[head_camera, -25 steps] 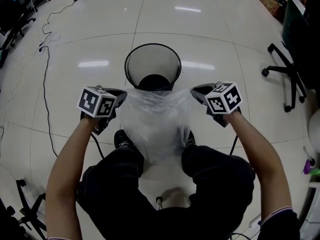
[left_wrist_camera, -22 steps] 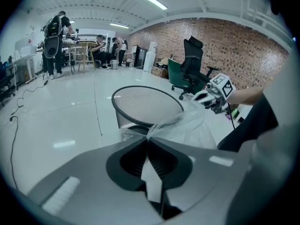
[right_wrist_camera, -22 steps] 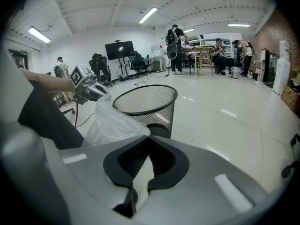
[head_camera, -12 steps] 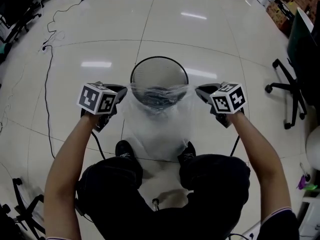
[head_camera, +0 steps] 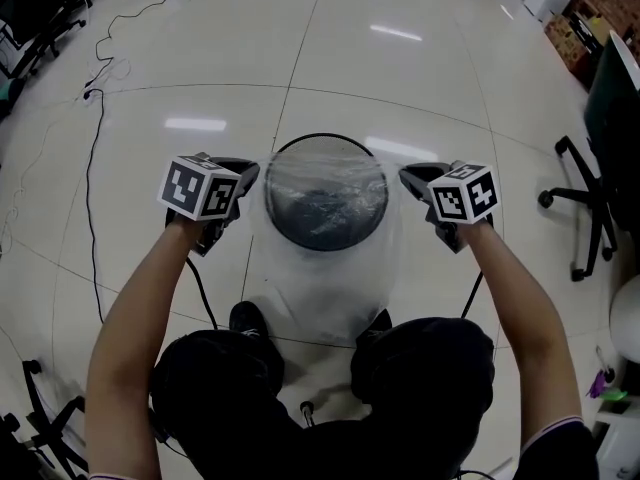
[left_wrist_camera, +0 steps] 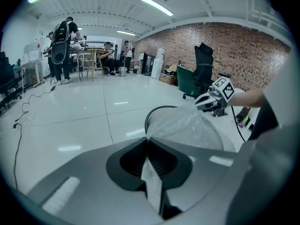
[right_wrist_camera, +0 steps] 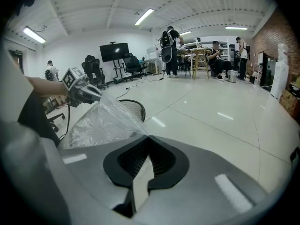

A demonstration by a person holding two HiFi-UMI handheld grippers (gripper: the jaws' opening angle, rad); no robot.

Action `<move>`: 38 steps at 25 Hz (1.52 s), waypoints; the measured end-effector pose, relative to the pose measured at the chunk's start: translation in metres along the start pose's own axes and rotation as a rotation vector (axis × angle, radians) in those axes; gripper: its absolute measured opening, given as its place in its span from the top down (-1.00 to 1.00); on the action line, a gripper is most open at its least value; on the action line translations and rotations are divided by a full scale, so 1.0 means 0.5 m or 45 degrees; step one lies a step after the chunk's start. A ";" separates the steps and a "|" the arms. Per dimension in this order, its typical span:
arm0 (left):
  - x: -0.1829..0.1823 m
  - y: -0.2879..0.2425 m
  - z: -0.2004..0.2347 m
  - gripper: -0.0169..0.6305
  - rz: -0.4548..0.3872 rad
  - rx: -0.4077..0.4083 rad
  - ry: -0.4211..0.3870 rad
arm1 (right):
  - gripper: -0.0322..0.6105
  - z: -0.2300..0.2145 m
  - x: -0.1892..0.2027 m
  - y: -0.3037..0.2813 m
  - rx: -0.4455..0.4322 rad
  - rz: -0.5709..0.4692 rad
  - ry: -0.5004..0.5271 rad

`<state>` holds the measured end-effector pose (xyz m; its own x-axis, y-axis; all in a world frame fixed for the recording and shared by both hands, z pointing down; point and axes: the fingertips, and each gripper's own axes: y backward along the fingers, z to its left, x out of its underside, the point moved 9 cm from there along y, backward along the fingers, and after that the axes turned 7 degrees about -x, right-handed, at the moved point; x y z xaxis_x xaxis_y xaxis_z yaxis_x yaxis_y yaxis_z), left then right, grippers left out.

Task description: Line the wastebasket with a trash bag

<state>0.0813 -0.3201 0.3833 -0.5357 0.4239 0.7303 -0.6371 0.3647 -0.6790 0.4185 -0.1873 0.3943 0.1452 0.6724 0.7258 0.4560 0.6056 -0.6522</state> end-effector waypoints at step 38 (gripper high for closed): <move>0.028 -0.296 0.111 0.91 0.268 0.037 0.028 | 0.89 -0.172 -0.028 -0.270 -0.170 0.196 -0.050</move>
<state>0.1373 -0.4142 0.4982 -0.6463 0.5064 0.5708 -0.5285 0.2425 -0.8136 0.4303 -0.3151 0.4908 0.1891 0.7703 0.6090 0.5440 0.4342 -0.7181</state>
